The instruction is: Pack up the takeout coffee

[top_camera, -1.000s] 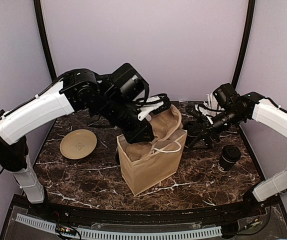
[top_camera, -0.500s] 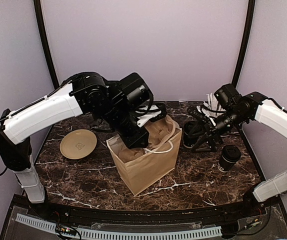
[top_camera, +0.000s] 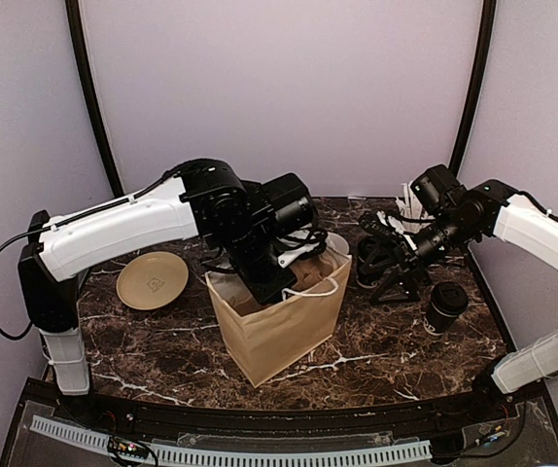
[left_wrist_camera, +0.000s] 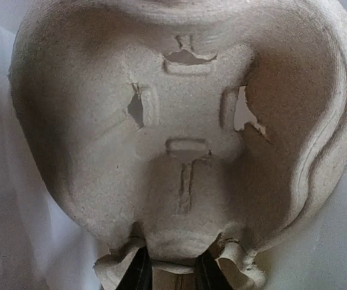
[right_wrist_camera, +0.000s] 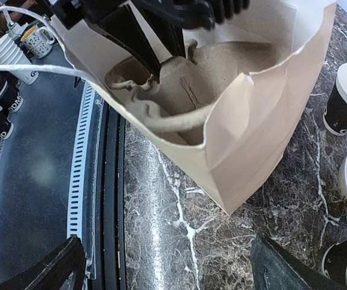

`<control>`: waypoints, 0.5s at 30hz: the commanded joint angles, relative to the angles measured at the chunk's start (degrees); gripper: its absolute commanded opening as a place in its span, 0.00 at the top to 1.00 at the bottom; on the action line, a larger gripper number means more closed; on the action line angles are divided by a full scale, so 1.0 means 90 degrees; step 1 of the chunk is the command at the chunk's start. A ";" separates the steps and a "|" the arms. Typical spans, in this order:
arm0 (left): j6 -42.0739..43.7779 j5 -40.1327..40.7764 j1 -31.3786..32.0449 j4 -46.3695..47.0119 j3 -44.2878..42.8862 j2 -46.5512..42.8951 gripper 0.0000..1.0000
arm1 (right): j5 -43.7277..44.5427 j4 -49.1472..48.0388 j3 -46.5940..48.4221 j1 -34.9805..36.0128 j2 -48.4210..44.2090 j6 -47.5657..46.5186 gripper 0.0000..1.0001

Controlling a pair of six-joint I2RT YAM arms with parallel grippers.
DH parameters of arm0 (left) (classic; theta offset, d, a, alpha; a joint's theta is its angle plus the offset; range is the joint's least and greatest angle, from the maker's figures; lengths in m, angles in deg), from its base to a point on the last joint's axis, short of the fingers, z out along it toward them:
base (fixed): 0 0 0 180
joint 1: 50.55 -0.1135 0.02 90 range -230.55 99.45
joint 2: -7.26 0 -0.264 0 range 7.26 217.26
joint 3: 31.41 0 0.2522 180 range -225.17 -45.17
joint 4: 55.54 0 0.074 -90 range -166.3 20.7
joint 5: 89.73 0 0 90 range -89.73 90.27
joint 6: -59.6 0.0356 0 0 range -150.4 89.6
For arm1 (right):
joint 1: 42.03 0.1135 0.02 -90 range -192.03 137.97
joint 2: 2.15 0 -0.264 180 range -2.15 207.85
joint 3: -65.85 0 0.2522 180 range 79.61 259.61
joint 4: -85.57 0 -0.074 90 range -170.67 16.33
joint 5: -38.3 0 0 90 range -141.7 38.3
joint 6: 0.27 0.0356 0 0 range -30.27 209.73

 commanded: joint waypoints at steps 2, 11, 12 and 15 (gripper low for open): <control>-0.0138 -0.0150 0.0001 -0.0255 0.0170 0.0159 0.90 | -0.0154 0.0064 0.0161 0.0044 -0.0022 -0.0163 0.04; -0.0148 -0.0415 -0.0038 -0.0073 0.0600 0.0202 0.91 | -0.0184 0.0100 0.0185 0.0044 0.0059 -0.0193 0.04; -0.0146 -0.0448 -0.0043 -0.0057 0.0698 0.0235 0.91 | -0.0180 0.0096 0.0190 0.0044 0.0064 -0.0196 0.04; -0.0102 -0.0522 -0.0048 0.0059 0.0910 0.0306 0.91 | -0.0184 0.0094 0.0182 0.0044 0.0072 -0.0203 0.04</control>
